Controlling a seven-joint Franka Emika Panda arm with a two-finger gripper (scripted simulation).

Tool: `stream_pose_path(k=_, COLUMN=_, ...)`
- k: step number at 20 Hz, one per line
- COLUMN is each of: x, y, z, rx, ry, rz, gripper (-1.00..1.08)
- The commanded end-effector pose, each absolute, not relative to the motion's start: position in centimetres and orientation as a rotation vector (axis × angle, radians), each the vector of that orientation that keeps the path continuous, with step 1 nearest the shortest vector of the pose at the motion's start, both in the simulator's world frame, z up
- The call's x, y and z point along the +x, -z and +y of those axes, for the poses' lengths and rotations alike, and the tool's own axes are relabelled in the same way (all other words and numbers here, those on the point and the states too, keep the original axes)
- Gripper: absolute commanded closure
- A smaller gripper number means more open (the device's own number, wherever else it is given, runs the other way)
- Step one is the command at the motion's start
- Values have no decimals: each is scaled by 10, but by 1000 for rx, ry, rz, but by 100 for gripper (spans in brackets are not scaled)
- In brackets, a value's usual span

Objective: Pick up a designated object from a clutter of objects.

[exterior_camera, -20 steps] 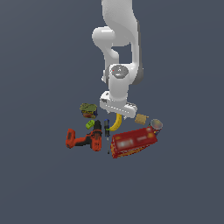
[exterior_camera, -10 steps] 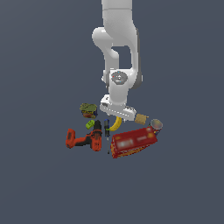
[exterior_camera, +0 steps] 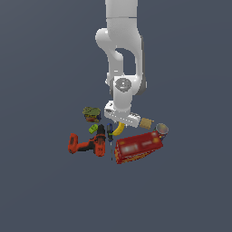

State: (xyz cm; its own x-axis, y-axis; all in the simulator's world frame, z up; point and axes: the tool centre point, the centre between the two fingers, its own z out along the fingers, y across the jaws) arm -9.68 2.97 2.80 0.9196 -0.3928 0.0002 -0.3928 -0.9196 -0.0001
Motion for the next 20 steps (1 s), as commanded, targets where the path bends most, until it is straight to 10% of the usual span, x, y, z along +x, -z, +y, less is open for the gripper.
stream_pose_path(k=1, x=-97, y=-27, z=29, rx=-3078, ry=0, rz=631, gripper=108)
stream_pose_path(k=20, x=-96, y=-54, z=38, rx=-3078, ry=2, rz=629, gripper=108)
